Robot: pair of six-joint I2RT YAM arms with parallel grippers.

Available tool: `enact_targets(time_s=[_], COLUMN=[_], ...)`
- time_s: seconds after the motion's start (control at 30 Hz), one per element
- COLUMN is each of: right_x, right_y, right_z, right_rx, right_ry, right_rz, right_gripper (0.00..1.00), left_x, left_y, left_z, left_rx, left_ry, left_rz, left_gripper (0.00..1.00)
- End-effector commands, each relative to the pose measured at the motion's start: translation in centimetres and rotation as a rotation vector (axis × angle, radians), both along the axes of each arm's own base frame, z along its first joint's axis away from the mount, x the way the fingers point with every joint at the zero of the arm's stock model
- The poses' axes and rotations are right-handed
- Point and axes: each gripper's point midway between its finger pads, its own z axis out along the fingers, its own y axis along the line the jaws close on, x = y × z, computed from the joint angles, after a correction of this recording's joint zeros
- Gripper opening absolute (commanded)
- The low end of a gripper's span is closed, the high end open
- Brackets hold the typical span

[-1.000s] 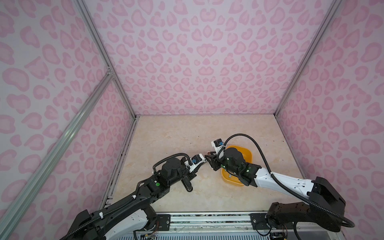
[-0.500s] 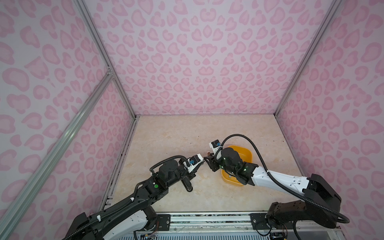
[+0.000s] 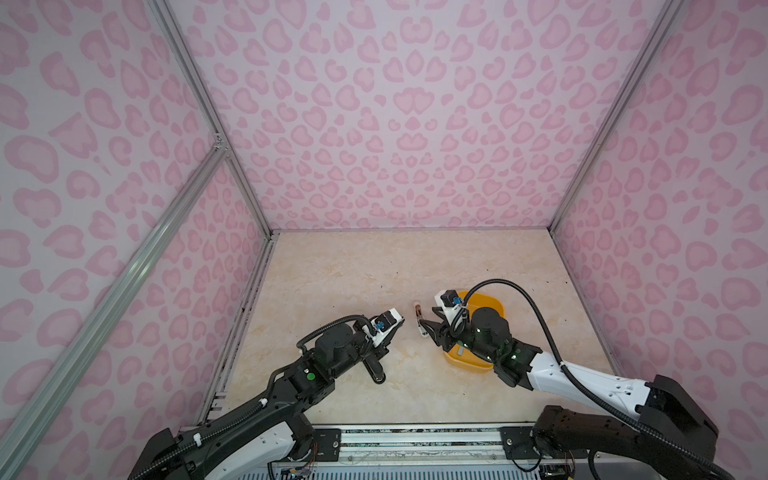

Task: Load the staples into the stapler
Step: 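Grip the white stapler's top with the right gripper while the left holds its base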

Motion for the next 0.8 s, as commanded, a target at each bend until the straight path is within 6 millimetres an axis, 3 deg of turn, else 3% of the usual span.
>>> enact_targets(time_s=[0.0, 0.23, 0.33, 0.47, 0.77], right_x=[-1.6, -3.8, -4.4, -5.0, -5.3], right_y=[0.3, 1.5, 2.3, 3.2, 4.4], right_z=[4.6, 5.8, 5.2, 4.3, 2.9], right_rx=[0.113, 0.107, 0.076, 0.038, -0.014], right_ry=[-0.242, -0.258, -0.263, -0.246, -0.194], right_rz=[0.087, 0.221, 0.264, 0.313, 0.379], right_gripper=[0.57, 0.6, 0.57, 0.62, 0.67], left_x=[0.1, -1.9, -3.2, -4.4, -5.1], left_y=[0.3, -1.1, -1.9, -2.8, -2.9], left_z=[2.2, 2.6, 2.7, 2.4, 2.8], left_rx=[-0.063, -0.059, -0.048, -0.026, -0.041], left_ry=[-0.087, -0.106, -0.116, -0.116, -0.122], left_rz=[0.011, -0.134, -0.224, -0.316, -0.349], left_gripper=[0.03, 0.03, 0.03, 0.03, 0.03])
